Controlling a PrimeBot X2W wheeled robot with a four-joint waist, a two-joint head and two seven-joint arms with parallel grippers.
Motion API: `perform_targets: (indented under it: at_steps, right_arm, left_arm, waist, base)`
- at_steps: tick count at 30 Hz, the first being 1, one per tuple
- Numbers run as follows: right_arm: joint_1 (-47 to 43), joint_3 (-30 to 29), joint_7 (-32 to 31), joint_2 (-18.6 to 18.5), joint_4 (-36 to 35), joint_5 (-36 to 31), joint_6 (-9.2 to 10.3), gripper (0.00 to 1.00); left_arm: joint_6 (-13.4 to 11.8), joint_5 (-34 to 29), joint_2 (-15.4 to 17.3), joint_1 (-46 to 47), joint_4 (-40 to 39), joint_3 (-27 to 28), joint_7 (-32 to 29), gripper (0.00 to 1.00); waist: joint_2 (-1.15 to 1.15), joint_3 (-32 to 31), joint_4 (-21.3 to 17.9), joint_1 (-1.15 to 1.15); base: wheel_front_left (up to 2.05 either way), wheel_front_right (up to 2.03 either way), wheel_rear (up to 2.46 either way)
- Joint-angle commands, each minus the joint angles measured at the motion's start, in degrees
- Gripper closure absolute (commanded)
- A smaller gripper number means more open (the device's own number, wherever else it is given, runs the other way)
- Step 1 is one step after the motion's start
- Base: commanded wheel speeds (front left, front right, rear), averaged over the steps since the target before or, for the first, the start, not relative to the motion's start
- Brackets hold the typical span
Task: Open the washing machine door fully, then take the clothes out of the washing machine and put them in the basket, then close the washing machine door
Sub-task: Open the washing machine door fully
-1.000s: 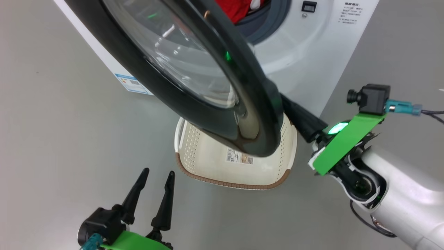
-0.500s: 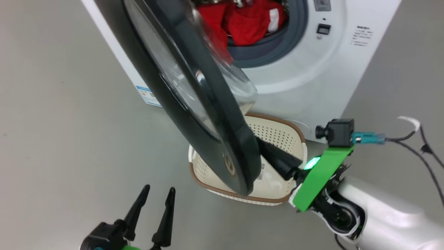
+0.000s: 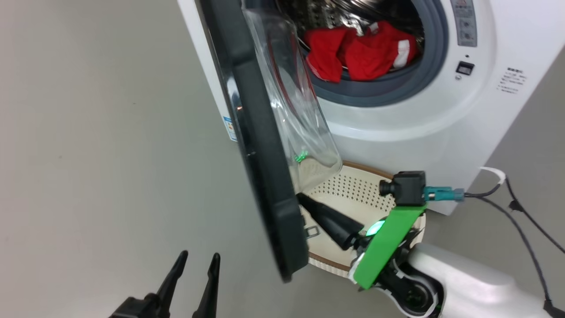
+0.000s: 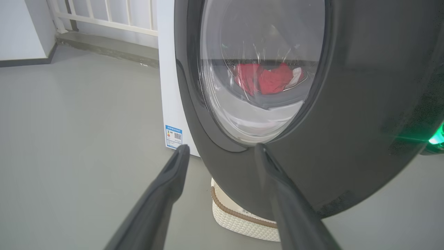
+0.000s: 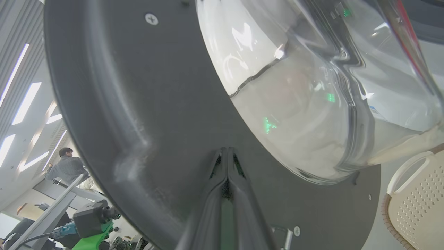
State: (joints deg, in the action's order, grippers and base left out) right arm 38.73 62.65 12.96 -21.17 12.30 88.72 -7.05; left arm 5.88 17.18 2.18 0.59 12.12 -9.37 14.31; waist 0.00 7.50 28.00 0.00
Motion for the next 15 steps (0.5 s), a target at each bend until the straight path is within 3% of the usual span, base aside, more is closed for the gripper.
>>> perform_targets:
  at_steps: [1,15]
  right_arm:
    - [-1.3,0.6,0.3,1.7,-1.5,-0.1,-0.44,1.00]
    - [1.5,3.1,-0.5,5.2,-0.3,0.4,-0.44,1.00]
  left_arm:
    - [-0.5,-0.5,0.7,-0.4,-1.5,2.1,0.7,0.00]
    - [-2.3,0.4,0.7,-1.3,-3.6,4.7,0.7,0.00]
  waist:
    - [0.00,-1.0,1.2,0.00]
    - [0.00,-0.3,2.0,0.00]
  base:
    - [0.00,0.00,0.00]
    - [0.00,0.00,0.00]
